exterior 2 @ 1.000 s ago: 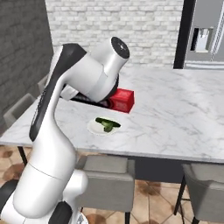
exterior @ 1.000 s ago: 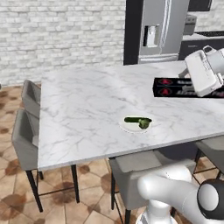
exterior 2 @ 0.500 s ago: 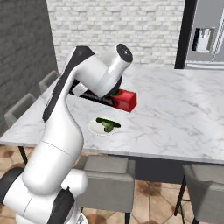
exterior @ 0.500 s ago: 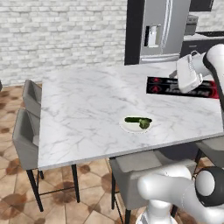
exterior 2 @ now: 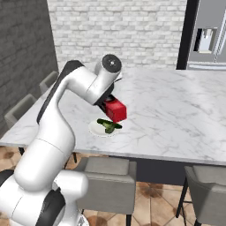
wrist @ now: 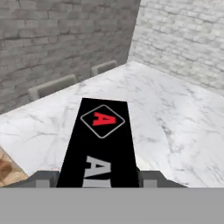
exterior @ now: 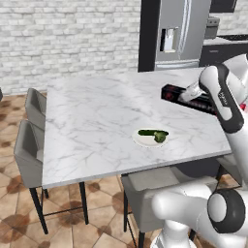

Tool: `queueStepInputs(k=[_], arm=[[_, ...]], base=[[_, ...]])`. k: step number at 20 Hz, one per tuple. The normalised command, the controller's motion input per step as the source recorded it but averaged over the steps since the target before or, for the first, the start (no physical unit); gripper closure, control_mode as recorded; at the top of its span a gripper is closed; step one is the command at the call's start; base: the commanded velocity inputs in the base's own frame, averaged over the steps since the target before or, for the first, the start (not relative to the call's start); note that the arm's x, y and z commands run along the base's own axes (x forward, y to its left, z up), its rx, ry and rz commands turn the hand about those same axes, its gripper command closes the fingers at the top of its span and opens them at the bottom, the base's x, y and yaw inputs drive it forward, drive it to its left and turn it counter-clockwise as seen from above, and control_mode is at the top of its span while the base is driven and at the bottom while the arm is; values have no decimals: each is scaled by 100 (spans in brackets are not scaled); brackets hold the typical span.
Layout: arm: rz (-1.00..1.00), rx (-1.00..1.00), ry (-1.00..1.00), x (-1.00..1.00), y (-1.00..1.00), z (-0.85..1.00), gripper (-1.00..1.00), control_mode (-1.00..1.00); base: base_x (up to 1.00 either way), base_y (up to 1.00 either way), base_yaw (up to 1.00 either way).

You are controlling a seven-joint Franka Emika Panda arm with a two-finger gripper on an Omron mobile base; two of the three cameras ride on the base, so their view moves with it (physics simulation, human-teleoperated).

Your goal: Retrieve the tupperware and aluminum foil from the cabinet and place them on the dining counter near the plate with cucumber and broccoli to prepare for storing leftovers.

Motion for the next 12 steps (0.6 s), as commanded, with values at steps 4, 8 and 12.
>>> queueStepInputs(k=[4,8,12], arm=[[-74,6,-2,29,-12,-79,100,-100],[-38,13,0,63,-55,-60,100,-100],[-2,17,0,80,-47,-19,100,-100]], base=[[0,0,0],[0,0,0],[0,0,0]])
